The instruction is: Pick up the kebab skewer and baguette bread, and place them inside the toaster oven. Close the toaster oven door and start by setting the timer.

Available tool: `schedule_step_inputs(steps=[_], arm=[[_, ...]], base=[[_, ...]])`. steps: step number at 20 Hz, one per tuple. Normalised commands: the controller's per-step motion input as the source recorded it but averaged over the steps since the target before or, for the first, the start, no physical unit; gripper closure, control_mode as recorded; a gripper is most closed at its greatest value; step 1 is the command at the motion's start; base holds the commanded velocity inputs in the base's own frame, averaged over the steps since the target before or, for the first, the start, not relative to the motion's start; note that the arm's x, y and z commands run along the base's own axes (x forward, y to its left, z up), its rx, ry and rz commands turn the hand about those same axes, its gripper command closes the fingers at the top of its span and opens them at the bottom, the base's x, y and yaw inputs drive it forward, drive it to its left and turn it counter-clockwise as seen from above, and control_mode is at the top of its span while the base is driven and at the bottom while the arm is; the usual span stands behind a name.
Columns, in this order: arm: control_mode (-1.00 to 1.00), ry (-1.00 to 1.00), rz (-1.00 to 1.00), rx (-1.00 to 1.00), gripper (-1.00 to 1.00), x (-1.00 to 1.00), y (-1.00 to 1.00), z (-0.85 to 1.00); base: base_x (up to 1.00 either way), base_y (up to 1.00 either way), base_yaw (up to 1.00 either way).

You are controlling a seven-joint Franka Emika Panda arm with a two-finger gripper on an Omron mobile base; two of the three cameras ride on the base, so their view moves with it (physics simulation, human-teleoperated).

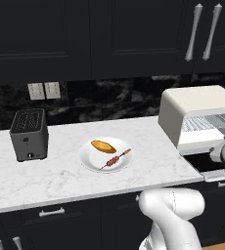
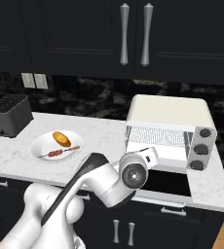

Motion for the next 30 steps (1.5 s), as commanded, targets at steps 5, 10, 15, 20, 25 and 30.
schedule_step_inputs(steps=[5,10,15,20,25,30], arm=[[-1.0,-0.02,0.01,-0.01,-1.0,0.27,-0.52,0.0],[-1.0,0.0,0.03,0.0,-1.0,0.49,-0.17,-0.14],[-1.0,-0.11,0.05,0.0,-1.0,0.33,-0.22,-0.42],[-1.0,-0.22,0.07,0.0,-1.0,0.47,-0.12,-0.22],[-1.0,-0.14,0.05,-0.02,-1.0,0.46,-0.24,-0.04],[-1.0,-0.04,0.0,-0.08,-1.0,0.32,-0.37,0.0]], base=[[0.0,0.0,0.0],[0.0,0.0,0.0],[0.0,0.0,0.0],[0.0,0.0,0.0],[0.0,0.0,0.0],[0.0,0.0,0.0]])
